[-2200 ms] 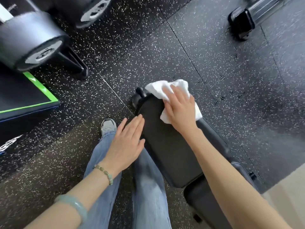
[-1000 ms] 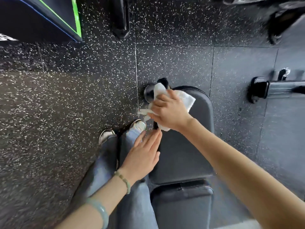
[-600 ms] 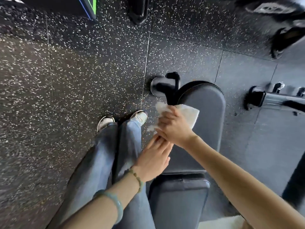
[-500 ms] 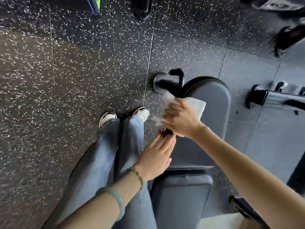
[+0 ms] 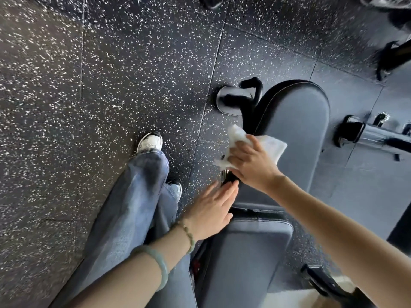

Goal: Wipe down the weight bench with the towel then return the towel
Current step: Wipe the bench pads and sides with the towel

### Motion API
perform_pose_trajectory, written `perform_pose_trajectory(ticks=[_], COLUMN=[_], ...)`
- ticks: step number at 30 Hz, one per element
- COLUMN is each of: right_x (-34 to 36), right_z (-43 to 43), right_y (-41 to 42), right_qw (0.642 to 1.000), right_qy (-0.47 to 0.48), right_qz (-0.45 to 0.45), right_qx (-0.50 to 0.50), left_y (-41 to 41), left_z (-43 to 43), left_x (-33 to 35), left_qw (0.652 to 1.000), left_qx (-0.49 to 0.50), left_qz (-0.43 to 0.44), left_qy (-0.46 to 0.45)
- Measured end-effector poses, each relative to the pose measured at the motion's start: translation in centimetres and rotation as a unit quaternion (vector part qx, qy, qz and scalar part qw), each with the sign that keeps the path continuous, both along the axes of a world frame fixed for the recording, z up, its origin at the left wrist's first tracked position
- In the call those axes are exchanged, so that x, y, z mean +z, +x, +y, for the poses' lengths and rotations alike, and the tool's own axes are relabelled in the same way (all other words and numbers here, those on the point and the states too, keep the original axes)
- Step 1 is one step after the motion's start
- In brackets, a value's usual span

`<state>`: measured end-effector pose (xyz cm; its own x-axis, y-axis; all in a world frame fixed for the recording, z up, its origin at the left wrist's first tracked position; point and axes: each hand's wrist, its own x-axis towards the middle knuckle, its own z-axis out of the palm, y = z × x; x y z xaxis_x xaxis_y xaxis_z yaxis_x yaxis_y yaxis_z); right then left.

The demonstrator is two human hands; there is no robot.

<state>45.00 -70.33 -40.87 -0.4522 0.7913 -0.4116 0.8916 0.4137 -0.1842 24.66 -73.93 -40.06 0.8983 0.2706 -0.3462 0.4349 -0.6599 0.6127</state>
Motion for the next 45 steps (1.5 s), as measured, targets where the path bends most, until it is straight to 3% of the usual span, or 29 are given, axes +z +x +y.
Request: perform_pose_trajectory(ticks=[3,6,9,15,18,20,23,28,32,34,37,42,45], right_x=[-0.4,-0.4,-0.9,-0.8,-1.3,-0.8,0.1,-0.2,-0.8,-0.6,0.1,-0.9,-0.6], right_z=[2.3,6.1,4.4,-5.0,-3.2,-0.1,0.8,-8.1,-7.9,-5.6,-3.4,-11.3,-15.7], right_y=[2.4,4.5,2.2,-3.4,-1.8,-0.2,-1.2,-6.2,-5.4,-3.9,-3.1,-8.8,-10.4], right_qw=[0.998,0.992,0.992,1.0,0.996,0.996,0.991,0.996,0.993,0.995,0.992,0.993,0.993], right_qy=[0.039,0.044,0.031,-0.008,0.049,0.055,-0.024,-0.038,-0.012,0.033,-0.007,-0.067,-0.106], right_qz=[-0.027,-0.101,-0.085,-0.003,-0.01,-0.069,-0.114,-0.059,-0.025,-0.065,-0.111,-0.078,-0.047], right_qx=[0.044,-0.056,-0.091,0.009,0.067,0.023,-0.065,0.05,0.115,0.068,-0.055,0.057,-0.007], left_y=[-0.1,0.0,-0.6,-2.1,-2.6,-3.1,-3.7,-5.1,-6.0,-6.3,-7.0,-8.7,-9.6], left_z=[-1.4,-3.3,-5.1,-8.2,-9.9,-11.0,-12.6,-14.6,-16.2,-17.0,-18.4,-20.2,-21.6], left_x=[0.1,0.1,0.1,-0.3,-0.3,-0.3,-0.3,0.1,0.3,0.3,0.2,-0.5,-0.8], left_qw=[0.999,0.999,0.999,0.997,0.997,0.996,0.996,0.994,0.993,0.992,0.993,0.993,0.994], left_qx=[0.035,0.042,0.05,0.072,0.074,0.081,0.083,0.099,0.114,0.116,0.114,0.105,0.098], left_qz=[-0.011,-0.009,0.003,-0.006,-0.01,-0.016,-0.021,-0.017,-0.02,-0.024,-0.031,-0.045,-0.042], left_qy=[0.0,-0.008,-0.004,0.021,0.018,0.015,0.021,0.034,0.027,0.03,0.023,0.038,0.028])
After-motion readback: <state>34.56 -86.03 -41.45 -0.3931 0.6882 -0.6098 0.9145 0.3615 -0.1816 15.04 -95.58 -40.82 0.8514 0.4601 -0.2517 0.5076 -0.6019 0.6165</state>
